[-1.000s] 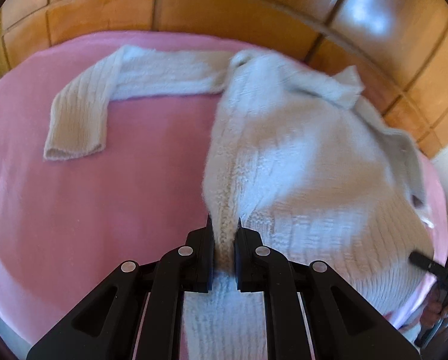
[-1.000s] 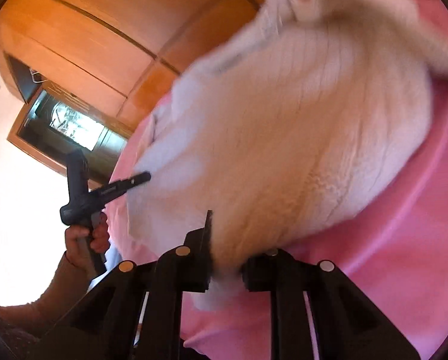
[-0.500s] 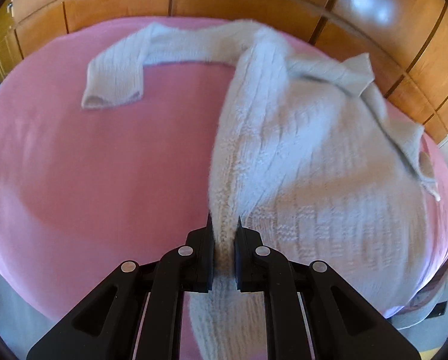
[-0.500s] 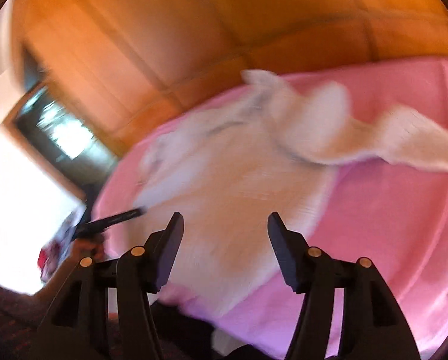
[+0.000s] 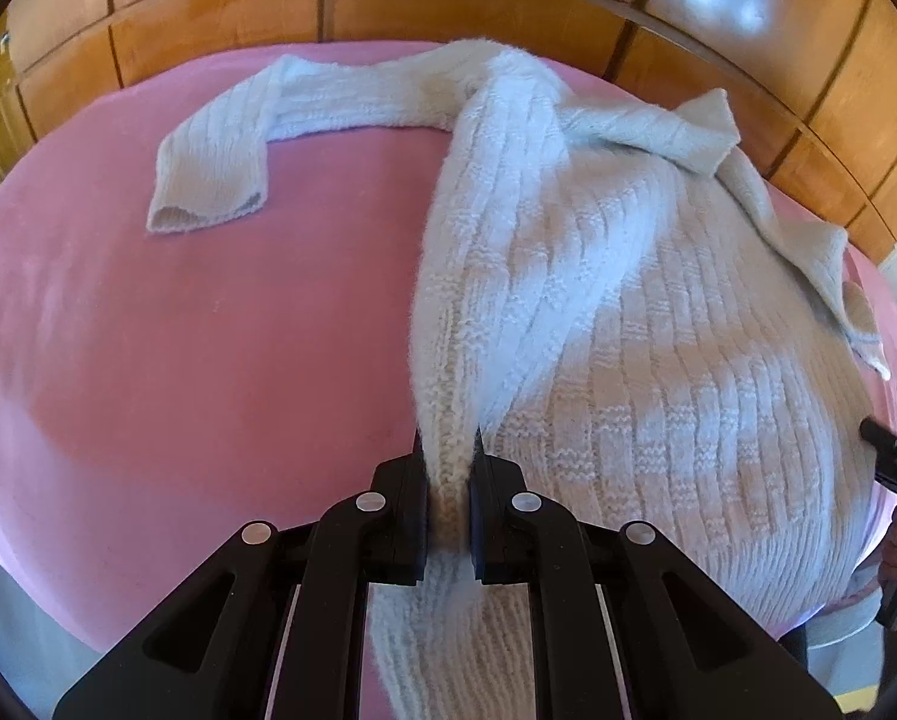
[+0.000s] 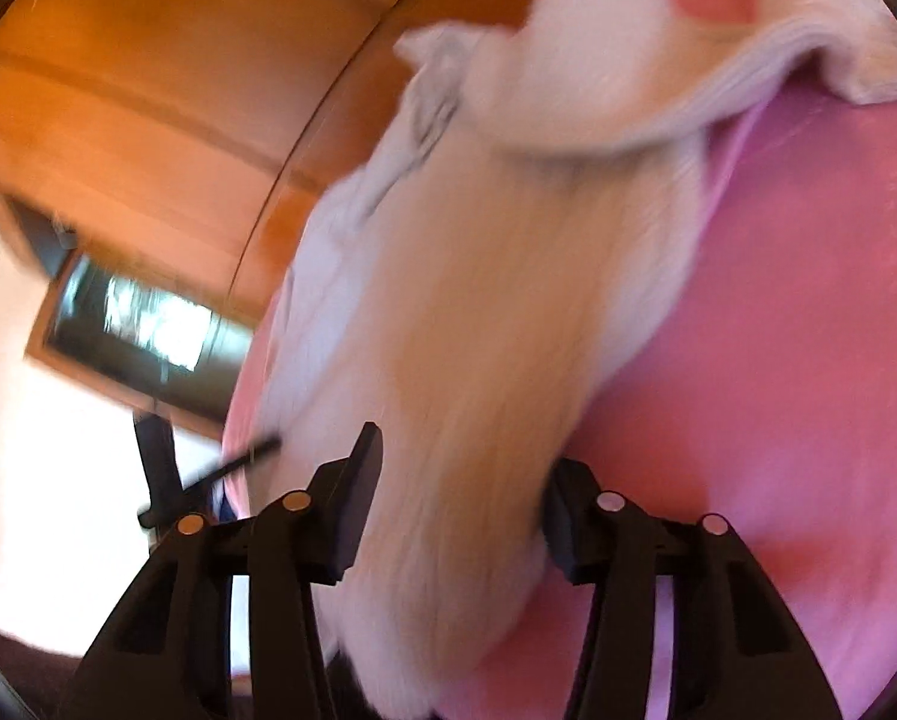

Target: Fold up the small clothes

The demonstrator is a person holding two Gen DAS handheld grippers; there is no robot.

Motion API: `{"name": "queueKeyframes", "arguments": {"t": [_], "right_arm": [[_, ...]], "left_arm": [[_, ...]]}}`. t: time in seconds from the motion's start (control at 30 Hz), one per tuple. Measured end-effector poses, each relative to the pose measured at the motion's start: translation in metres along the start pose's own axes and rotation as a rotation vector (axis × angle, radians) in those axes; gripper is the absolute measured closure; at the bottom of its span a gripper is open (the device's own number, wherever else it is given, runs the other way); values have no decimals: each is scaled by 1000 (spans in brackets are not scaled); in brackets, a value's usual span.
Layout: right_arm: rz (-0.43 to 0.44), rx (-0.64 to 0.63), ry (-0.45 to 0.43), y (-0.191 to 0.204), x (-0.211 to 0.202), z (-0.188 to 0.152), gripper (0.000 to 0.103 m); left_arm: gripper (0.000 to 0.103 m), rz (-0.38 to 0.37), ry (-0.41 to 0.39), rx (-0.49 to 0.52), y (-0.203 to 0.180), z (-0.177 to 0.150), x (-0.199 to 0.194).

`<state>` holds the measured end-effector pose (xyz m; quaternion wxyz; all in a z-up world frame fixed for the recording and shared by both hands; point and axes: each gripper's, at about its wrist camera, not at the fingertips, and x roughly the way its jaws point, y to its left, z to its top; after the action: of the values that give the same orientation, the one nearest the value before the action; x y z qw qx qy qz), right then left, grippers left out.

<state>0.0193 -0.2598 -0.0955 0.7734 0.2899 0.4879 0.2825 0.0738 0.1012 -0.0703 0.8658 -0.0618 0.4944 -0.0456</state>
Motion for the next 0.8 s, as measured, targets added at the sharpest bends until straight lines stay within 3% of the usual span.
{"name": "queueKeyframes", "arguments": {"t": [0.03, 0.23, 0.3, 0.37, 0.43, 0.5, 0.53, 0.57, 0.67, 0.73, 0.8], "right_arm": [[-46, -28, 11, 4, -2, -3, 88], [-130, -203, -59, 52, -62, -1, 93], [-172, -238, -52, 58, -73, -1, 93], [-231, -220, -4, 48, -62, 0, 92], [-260, -174, 28, 32, -45, 3, 81], [-287, -121, 1, 17, -39, 10, 65], [-312, -110, -32, 12, -42, 14, 65], [-358, -111, -68, 8, -50, 16, 65], [-611, -203, -177, 7, -60, 33, 58], [-849, -331, -216, 3, -54, 41, 57], [-956, -356, -230, -14, -54, 48, 57]], "left_arm": [[94, -12, -6, 6, -1, -2, -3], [94, -143, -48, 29, -15, -12, -43], [94, -123, -23, 59, -22, -21, -45], [93, -51, 18, 66, -23, -32, -34], [89, -14, 45, 58, -22, -37, -22], [72, 6, 36, 23, -20, -37, -21], [70, 7, 21, 10, -20, -35, -24], [69, 6, -1, -1, -18, -32, -28], [69, 0, -69, -30, -21, -20, -35], [69, -26, -109, -36, -31, -14, -36], [69, -51, -125, -19, -45, -9, -31]]}}
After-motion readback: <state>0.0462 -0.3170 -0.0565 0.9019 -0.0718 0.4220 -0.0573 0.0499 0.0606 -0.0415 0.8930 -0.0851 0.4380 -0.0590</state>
